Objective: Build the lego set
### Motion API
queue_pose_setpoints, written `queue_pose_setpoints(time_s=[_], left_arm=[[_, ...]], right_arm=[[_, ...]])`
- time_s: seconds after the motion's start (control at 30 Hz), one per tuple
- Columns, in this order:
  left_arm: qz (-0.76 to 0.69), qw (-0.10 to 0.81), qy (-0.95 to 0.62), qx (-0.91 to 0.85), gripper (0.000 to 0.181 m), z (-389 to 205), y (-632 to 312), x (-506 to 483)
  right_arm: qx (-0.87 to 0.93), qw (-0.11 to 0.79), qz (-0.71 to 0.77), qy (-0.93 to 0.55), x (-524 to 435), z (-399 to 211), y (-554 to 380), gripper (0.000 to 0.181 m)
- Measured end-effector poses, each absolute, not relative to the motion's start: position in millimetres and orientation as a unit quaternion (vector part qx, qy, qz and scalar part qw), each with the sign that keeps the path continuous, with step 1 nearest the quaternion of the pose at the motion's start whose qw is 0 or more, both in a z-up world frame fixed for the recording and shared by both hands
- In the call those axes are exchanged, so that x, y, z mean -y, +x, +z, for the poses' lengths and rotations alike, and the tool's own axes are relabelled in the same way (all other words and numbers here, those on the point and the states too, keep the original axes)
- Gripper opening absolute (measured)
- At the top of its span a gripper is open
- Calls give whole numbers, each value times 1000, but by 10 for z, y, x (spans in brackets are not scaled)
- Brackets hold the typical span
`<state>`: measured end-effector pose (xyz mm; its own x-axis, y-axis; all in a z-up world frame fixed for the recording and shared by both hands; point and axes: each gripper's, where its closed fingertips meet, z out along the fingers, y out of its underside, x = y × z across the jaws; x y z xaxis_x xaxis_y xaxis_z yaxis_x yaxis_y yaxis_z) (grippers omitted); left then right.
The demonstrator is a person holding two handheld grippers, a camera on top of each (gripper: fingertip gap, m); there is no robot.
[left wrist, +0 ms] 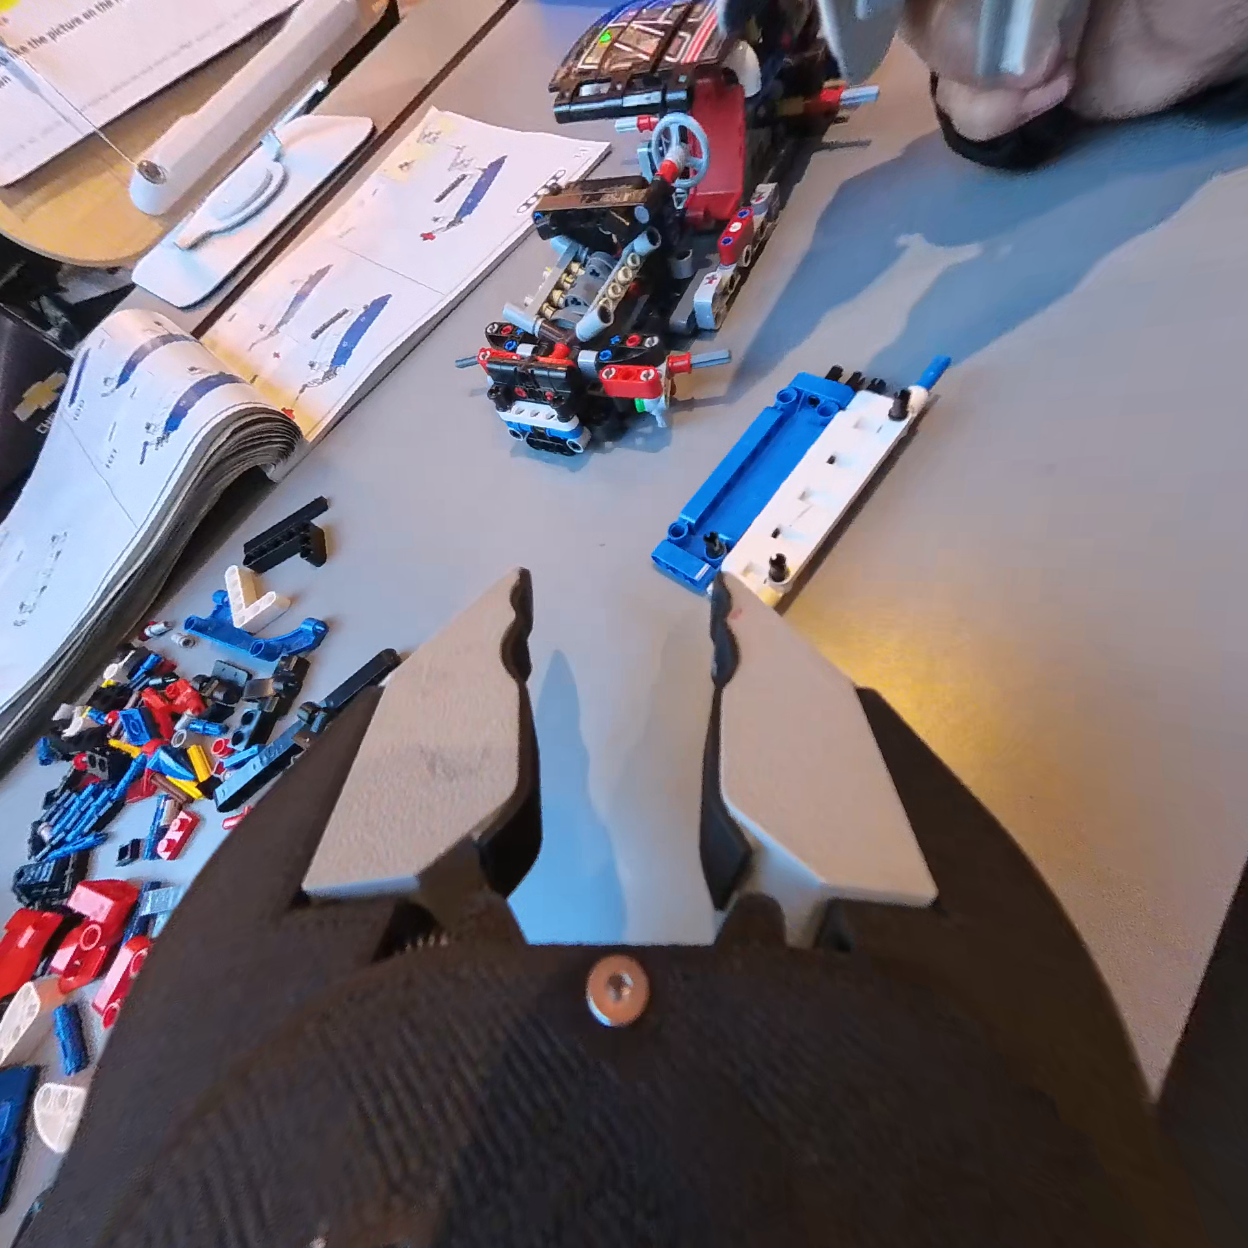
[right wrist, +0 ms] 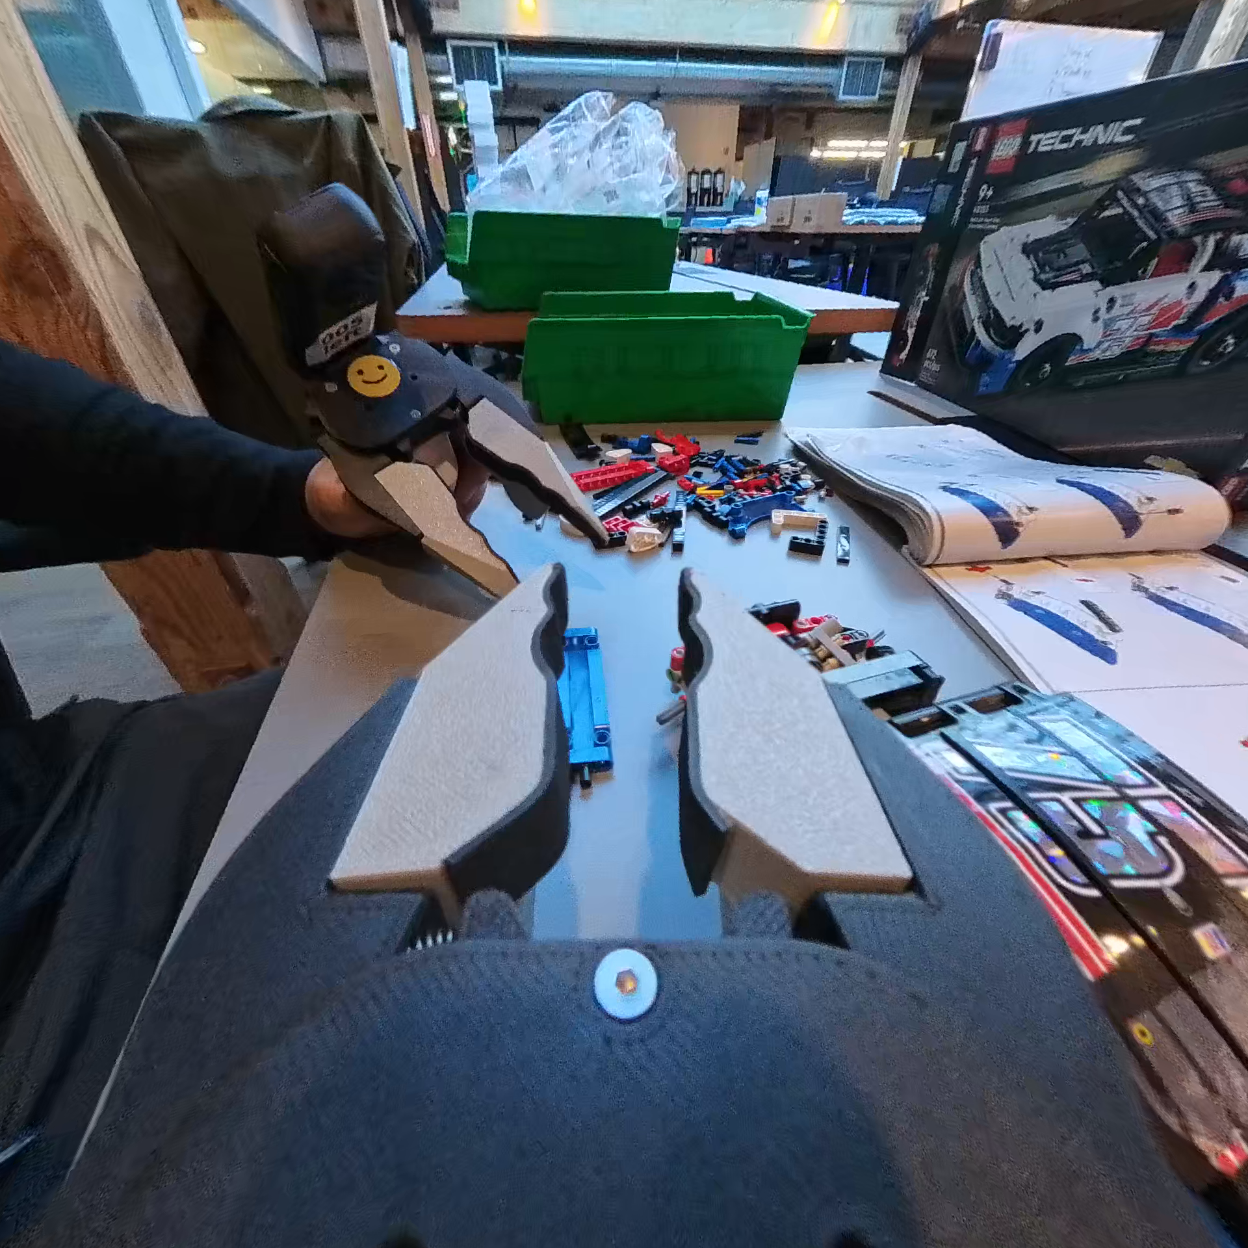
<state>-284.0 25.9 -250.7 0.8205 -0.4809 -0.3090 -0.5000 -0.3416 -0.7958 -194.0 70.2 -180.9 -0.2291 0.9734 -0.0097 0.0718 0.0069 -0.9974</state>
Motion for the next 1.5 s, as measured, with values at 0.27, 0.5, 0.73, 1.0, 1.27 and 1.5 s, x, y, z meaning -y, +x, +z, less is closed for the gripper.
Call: queue_pose_setpoints(time_s=[0.27,0.5,0.73,1.0,1.27,1.5], left_arm=[[-19,488,-808,-330,51,-2505,-2712,-202],[-27,495,-804,-329,48,-2480,-2704,-195],[-32,478,-816,-323,47,-2537,-2745,-221],[-34,465,-826,-317,47,-2579,-2771,-249],[-7,458,-828,-324,48,-2616,-2784,-259],[44,468,-815,-339,45,-2609,-2793,-269]], right_arm=[[604,392,544,-431,-542,-1857,-1992,30],[650,374,541,-381,-382,-1905,-2117,26],[632,321,606,-362,-309,-1802,-2092,25],[637,315,596,-373,-333,-1847,-2119,27],[621,296,615,-385,-418,-1825,-2119,31],[633,285,609,-384,-404,-1861,-2100,34]])
